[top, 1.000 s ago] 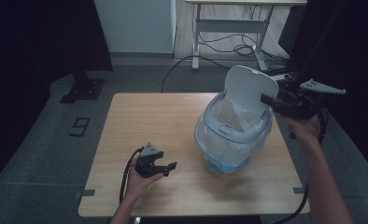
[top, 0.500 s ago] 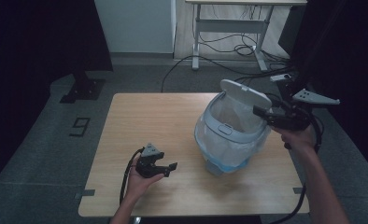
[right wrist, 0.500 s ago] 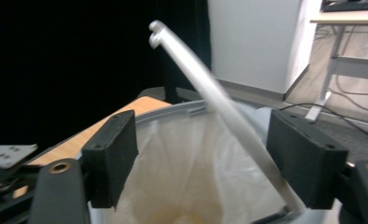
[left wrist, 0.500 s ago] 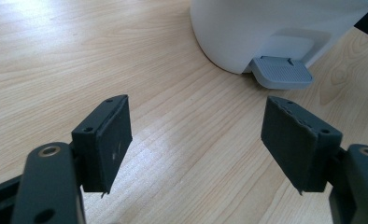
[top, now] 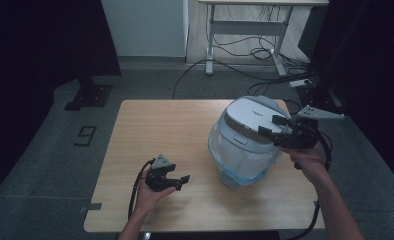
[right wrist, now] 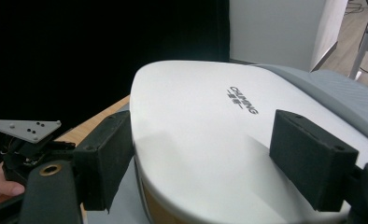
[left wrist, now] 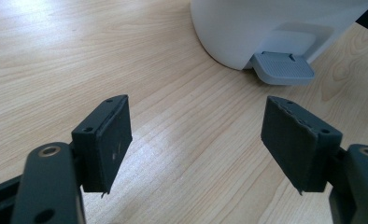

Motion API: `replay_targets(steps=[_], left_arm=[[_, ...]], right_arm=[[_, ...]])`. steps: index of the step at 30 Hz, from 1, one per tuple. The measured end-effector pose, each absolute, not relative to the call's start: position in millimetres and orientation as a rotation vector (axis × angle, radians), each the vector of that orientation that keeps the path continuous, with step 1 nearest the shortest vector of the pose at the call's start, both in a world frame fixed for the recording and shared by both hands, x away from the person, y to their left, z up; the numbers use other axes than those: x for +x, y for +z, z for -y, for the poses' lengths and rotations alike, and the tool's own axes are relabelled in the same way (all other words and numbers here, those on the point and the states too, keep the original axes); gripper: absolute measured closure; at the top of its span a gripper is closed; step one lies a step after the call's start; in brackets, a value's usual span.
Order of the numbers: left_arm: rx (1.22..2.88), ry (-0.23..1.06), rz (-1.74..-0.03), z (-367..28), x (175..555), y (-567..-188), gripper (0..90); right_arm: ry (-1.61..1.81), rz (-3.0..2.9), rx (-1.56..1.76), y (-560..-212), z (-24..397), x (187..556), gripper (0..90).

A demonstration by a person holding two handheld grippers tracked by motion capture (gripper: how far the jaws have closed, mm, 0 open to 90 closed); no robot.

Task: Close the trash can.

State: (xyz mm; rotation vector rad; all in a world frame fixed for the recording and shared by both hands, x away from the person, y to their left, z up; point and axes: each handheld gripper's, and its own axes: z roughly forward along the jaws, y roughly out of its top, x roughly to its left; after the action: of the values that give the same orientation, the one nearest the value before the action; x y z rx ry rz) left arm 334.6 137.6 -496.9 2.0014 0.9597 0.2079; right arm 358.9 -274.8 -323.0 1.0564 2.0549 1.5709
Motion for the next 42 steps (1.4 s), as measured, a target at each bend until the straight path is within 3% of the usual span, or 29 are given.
replay_targets(steps=[17,26,42], left_arm=[[2.009,0.204,-0.963,-137.7,334.6,-498.3,24.7],[2.011,0.205,-0.965,-137.4,334.1,-498.4,24.7],[1.992,0.215,-0.990,-142.0,334.6,-497.6,24.7]], right_arm=[[1.307,-2.037,1.060,-329.7,238.9,363.6,21.2],[1.237,-2.032,1.072,-328.9,232.9,359.4,26.4],[1.400,-1.954,1.041,-327.8,270.3,334.4,25.3]])
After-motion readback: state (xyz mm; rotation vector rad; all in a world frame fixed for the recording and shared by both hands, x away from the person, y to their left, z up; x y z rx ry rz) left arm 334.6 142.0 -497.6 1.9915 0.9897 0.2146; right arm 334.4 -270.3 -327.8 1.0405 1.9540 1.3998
